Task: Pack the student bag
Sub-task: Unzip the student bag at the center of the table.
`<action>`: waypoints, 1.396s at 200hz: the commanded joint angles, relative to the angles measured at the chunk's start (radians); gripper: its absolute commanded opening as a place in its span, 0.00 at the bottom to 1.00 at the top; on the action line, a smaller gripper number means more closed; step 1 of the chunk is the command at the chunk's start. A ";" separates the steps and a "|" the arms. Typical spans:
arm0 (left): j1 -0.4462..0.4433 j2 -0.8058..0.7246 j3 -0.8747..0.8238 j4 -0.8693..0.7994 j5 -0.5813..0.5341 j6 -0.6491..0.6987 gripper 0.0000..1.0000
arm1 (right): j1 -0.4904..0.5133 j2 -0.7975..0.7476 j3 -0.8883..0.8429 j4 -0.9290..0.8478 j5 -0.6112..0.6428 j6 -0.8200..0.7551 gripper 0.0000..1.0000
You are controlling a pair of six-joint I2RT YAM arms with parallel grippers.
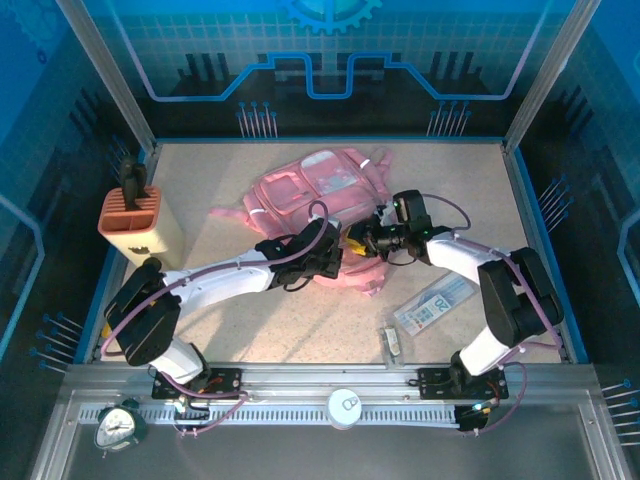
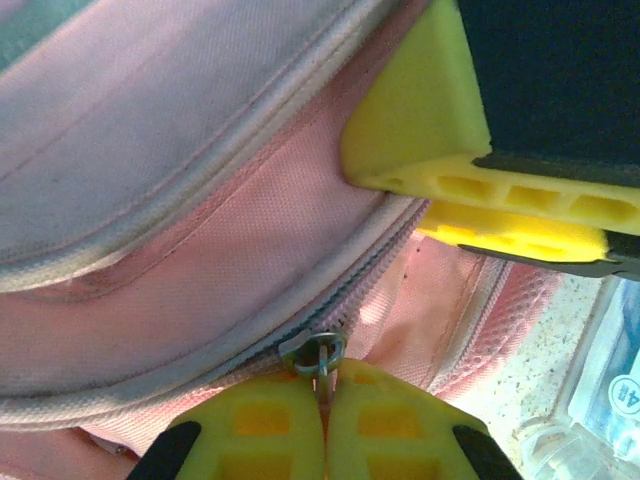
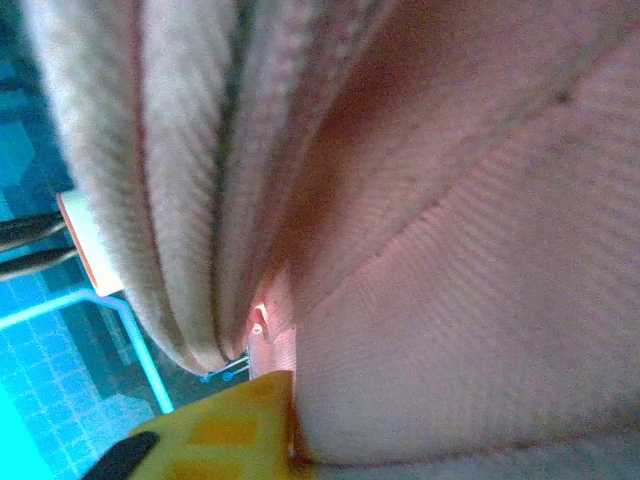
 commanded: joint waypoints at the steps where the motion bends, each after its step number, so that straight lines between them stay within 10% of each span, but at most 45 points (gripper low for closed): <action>1: -0.011 -0.040 0.010 -0.042 -0.075 0.045 0.00 | -0.012 0.003 0.017 -0.002 0.045 -0.050 0.05; 143: 0.536 0.040 -0.004 -0.052 -0.094 0.157 0.00 | -0.058 -0.041 0.046 -0.155 -0.078 -0.199 0.00; 217: 0.602 0.142 0.112 -0.061 0.010 0.104 0.03 | -0.001 0.000 0.096 -0.109 -0.084 -0.208 0.00; 246: 0.585 0.065 0.073 -0.099 0.113 0.073 0.29 | -0.004 -0.031 0.108 -0.169 -0.058 -0.251 0.38; 279: 0.513 -0.124 -0.049 -0.065 0.182 0.005 0.45 | -0.015 -0.150 0.134 -0.511 0.127 -0.458 0.53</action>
